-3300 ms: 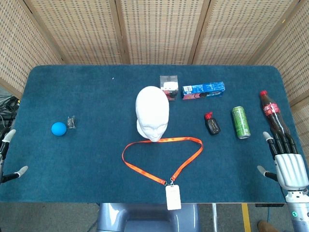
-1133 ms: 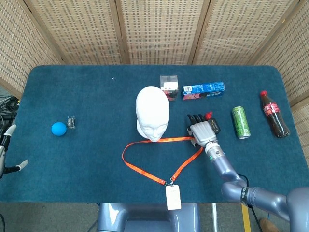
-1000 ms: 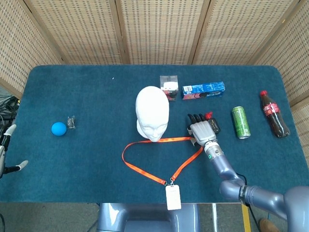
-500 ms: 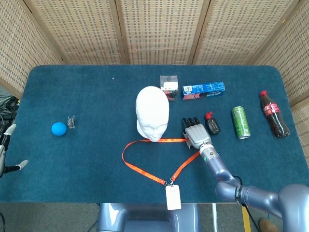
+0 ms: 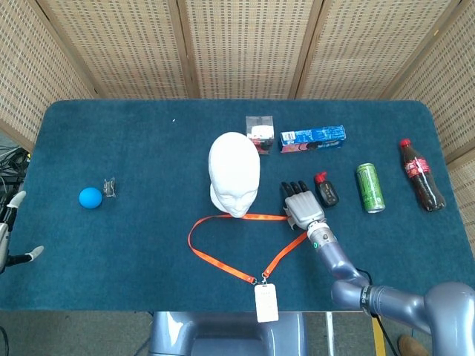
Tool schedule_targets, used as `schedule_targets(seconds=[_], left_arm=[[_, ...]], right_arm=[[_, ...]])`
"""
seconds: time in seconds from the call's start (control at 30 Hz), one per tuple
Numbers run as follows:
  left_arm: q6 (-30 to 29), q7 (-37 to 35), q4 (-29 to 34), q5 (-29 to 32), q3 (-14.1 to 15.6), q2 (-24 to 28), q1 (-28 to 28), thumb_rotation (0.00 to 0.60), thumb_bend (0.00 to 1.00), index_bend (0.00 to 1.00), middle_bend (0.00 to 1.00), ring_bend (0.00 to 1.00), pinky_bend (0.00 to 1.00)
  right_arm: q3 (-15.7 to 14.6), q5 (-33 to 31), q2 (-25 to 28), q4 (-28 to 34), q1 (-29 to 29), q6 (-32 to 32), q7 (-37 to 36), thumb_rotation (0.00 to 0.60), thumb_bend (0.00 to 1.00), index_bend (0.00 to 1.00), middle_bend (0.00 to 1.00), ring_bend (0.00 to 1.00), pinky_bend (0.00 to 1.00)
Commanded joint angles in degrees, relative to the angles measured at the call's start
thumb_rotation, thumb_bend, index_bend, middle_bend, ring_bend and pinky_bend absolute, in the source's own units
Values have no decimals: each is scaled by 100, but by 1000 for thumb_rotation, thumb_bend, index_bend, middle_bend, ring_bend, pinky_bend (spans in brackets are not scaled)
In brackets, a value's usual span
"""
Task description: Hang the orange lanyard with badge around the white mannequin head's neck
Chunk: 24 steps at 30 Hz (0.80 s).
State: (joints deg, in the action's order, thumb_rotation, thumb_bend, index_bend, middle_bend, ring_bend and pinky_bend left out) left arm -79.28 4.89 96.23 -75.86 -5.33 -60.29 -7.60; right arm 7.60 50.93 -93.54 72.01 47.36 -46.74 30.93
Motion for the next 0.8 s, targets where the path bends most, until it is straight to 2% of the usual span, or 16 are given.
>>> schedule_targets(seconds=[0.03, 0.17, 0.33, 0.4, 0.5, 0.6, 0.7, 0.8], left_arm=[[34, 39, -12, 8, 10, -24, -19, 600, 0, 0, 0, 0, 0], [239, 138, -34, 3, 45, -95, -132, 600, 0, 0, 0, 0, 0], [761, 359, -235, -154, -68, -516, -662, 600, 0, 14, 0, 0, 0], [910, 405, -379, -195, -131, -727, -852, 600, 0, 62, 0, 0, 0], [1448, 321, -581, -197, -261, -1156, -1330, 600, 17, 145, 0, 0, 0], [1979, 220, -886, -136, -435, -1659, -1850, 600, 102, 235, 0, 0, 0], [2220, 145, -1156, -191, -479, -2075, -2171, 600, 180, 298, 0, 0, 0], [2321, 74, -1418, -302, -467, -2397, -2383, 600, 193, 336, 0, 0, 0]], right_arm=[[-21, 127, 62, 79, -35, -13, -123, 600, 678, 699, 0, 0, 0], [-52, 424, 231, 274, -127, -93, -390, 600, 680, 703, 0, 0, 0], [-102, 961, 598, 604, -313, -179, -998, 600, 681, 716, 0, 0, 0], [-105, 1081, 686, 686, -345, -178, -1155, 600, 683, 719, 0, 0, 0], [-84, 1275, 813, 843, -377, -182, -1417, 600, 708, 721, 0, 0, 0], [-33, 1325, 867, 935, -346, -122, -1542, 600, 719, 723, 0, 0, 0], [25, 1275, 857, 949, -300, -55, -1591, 600, 718, 723, 0, 0, 0], [83, 1189, 850, 948, -258, 18, -1633, 600, 718, 724, 0, 0, 0]])
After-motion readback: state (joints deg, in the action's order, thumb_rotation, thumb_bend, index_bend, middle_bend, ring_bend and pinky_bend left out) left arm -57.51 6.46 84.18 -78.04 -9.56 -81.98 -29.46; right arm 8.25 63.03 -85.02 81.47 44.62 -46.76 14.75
